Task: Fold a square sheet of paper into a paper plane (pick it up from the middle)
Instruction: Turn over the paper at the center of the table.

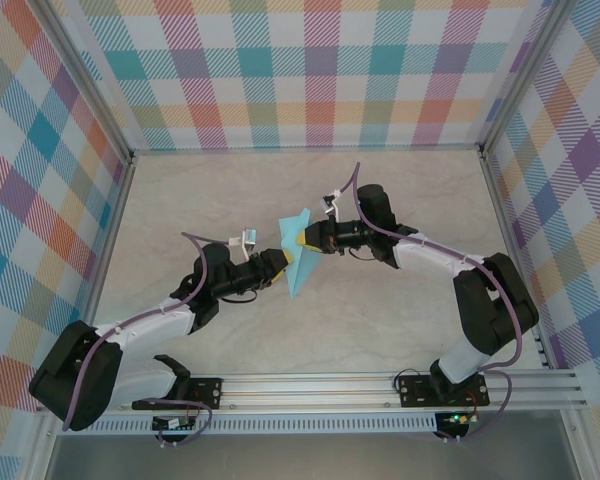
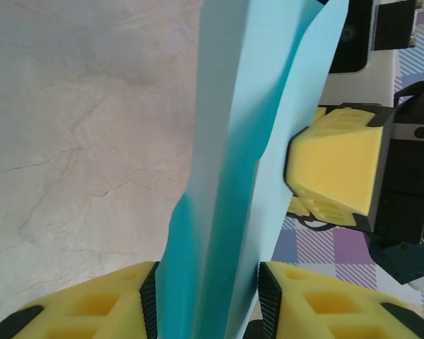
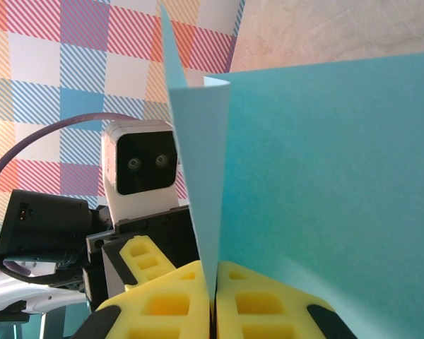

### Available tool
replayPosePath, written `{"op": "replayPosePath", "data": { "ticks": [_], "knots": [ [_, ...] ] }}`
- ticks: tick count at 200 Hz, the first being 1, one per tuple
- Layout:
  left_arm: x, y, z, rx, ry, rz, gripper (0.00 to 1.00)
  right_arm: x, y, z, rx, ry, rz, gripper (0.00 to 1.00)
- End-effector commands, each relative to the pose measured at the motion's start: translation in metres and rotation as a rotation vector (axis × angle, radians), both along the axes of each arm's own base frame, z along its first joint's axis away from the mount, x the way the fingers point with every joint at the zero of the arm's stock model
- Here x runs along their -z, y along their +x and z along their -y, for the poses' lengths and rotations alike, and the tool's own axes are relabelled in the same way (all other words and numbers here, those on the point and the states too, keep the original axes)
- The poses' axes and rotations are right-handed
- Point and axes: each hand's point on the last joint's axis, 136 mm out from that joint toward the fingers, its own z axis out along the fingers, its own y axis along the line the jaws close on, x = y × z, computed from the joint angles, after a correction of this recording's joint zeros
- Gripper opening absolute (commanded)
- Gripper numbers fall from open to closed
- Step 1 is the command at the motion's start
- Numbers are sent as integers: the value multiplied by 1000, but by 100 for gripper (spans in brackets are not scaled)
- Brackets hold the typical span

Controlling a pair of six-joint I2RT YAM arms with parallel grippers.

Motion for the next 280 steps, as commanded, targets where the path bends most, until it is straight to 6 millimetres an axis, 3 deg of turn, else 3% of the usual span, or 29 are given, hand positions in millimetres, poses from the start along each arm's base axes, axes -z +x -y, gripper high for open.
{"op": "replayPosePath", "data": {
  "ticks": [1,96,154,176,191,231,280],
  "knots": [
    [-20,3,-4,-9,-33,101,42,-13,7,-3,-1,26,33,8],
    [-21,2,-12,-43,-10,147,38,-8,11,-5,8,31,-26,9],
    [-20,6,-15,-76,7,151,17,-6,9,-5,5,31,-41,13],
    [-20,7,-16,-83,16,150,9,-3,10,-3,18,17,-42,17],
    [-18,8,-18,-90,34,148,7,-1,10,1,38,-9,-36,26],
    [-3,8,-38,-132,269,123,5,22,18,35,216,-237,22,52],
    [24,0,-101,-224,830,19,5,60,20,100,449,-563,88,75]
  ]
}}
